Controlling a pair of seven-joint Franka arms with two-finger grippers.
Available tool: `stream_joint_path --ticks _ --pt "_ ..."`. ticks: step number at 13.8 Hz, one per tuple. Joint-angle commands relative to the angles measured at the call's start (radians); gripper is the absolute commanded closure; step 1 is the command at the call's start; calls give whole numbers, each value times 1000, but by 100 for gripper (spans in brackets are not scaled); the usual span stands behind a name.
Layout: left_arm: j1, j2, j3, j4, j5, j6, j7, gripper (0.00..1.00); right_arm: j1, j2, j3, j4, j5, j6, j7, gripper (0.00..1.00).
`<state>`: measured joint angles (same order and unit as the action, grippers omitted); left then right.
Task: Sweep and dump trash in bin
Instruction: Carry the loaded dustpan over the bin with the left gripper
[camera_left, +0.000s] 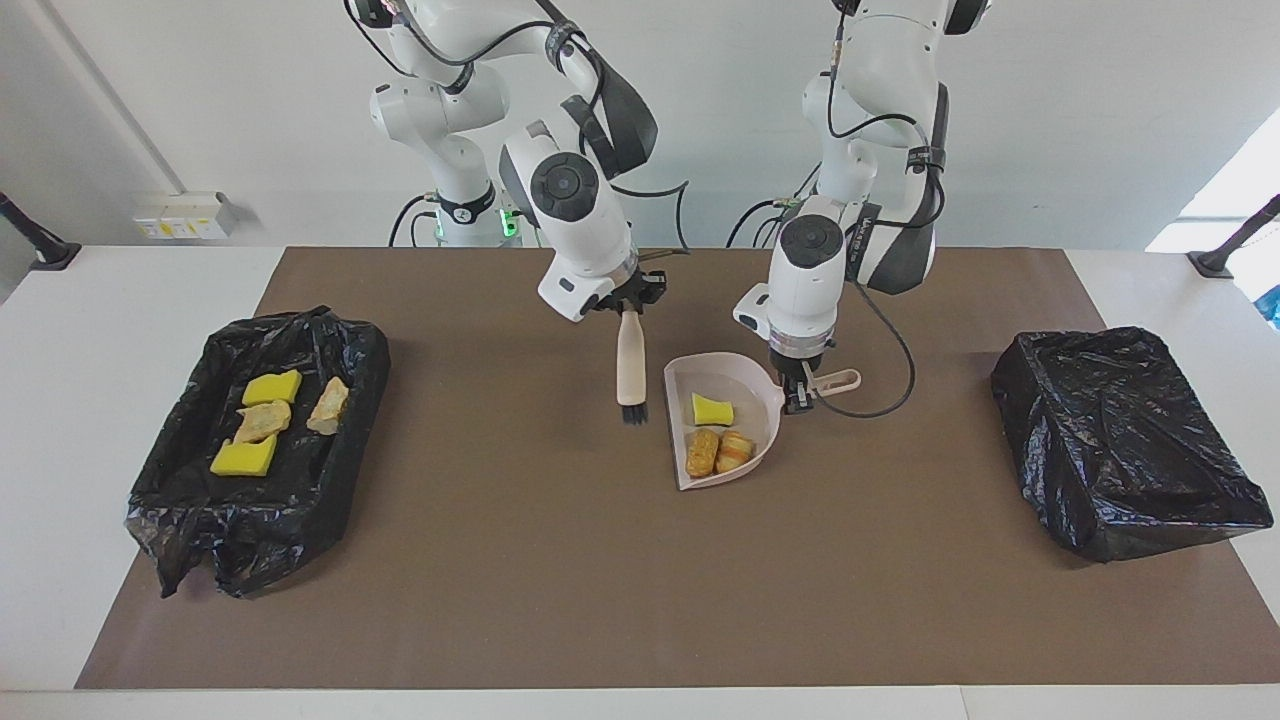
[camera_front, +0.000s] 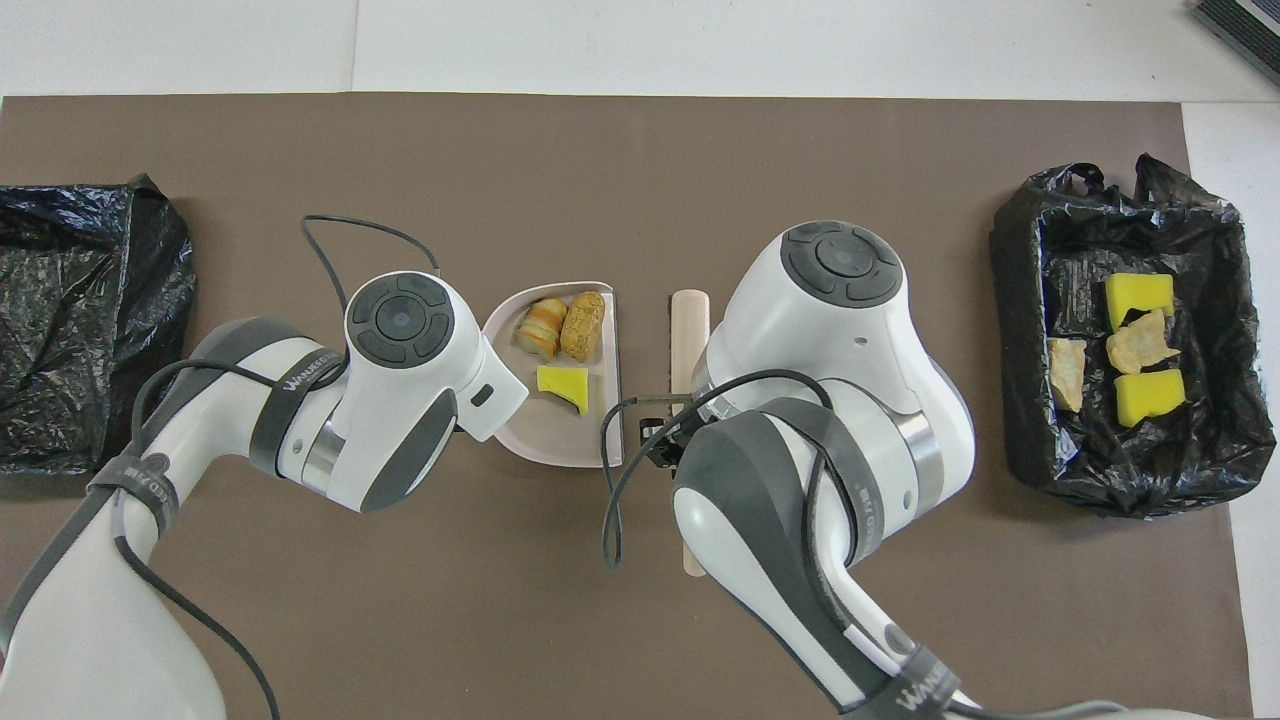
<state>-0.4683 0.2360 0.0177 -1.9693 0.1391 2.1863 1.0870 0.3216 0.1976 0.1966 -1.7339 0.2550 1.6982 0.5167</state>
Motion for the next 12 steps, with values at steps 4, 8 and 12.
stream_joint_path --ticks 4,8,12 --pt "196 -92 -7 -31 8 12 275 100 62 -151 15 -248 42 8 73 100" --pt "370 -164 -9 -31 -77 -8 555 100 154 -153 15 -323 95 84 54 100" --pt "584 -167 -8 73 -137 -118 686 100 200 -78 15 -352 139 218 52 100"
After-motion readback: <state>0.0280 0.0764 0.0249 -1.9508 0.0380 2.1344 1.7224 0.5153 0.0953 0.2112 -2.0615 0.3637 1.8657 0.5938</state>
